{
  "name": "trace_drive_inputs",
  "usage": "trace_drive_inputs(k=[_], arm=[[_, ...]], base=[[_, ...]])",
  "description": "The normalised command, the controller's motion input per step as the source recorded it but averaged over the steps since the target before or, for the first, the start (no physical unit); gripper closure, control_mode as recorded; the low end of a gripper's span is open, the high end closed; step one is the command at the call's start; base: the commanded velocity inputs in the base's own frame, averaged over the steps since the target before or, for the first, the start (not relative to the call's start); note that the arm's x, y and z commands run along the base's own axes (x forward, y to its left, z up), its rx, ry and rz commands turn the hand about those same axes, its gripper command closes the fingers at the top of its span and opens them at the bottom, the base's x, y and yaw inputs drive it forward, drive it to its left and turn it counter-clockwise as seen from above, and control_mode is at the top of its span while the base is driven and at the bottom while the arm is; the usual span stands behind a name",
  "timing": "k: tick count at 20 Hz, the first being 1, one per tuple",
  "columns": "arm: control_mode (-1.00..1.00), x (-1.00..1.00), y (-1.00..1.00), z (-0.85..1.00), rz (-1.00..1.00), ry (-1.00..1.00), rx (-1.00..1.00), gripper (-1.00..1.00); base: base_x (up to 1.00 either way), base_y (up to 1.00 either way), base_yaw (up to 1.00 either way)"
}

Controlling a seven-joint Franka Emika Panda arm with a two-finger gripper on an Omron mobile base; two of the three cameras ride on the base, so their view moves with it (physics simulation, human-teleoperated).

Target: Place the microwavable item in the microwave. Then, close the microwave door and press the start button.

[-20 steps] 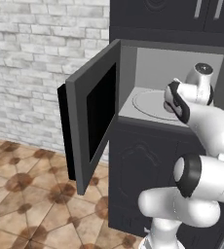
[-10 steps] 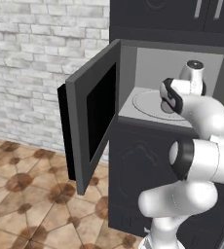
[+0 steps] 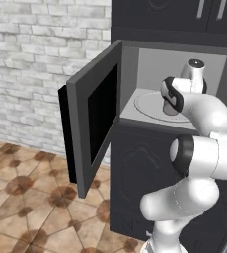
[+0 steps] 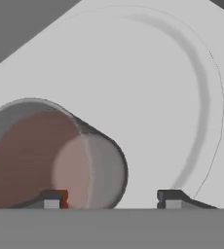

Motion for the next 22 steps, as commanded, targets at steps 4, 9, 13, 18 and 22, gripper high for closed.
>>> trace_drive_inputs(k=[4,9,13,18,22], arm=[[-1.00,-0.20,0.00,0.00,0.00,-0.11,0.00,-1.00],[-1.00,-0.75,0.02,0.07,0.00,-0.28,-0.01,-1.00],[-1.00,-0.99,0.13,0.07,0.00,-0.31,-0.06,-1.00],[-1.00,-0.79,0.31,0.02,0.00,-0.15,-0.09,-1.00],[-1.00,-0.03,0.00,-0.10,0.00,0.00,-0.04,-1.00]], base=[[0.00,0.00,0.00],[0.00,0.00,0.00],[0.00,0.00,0.00],[0.00,0.00,0.00],[0.00,0.00,0.00]])
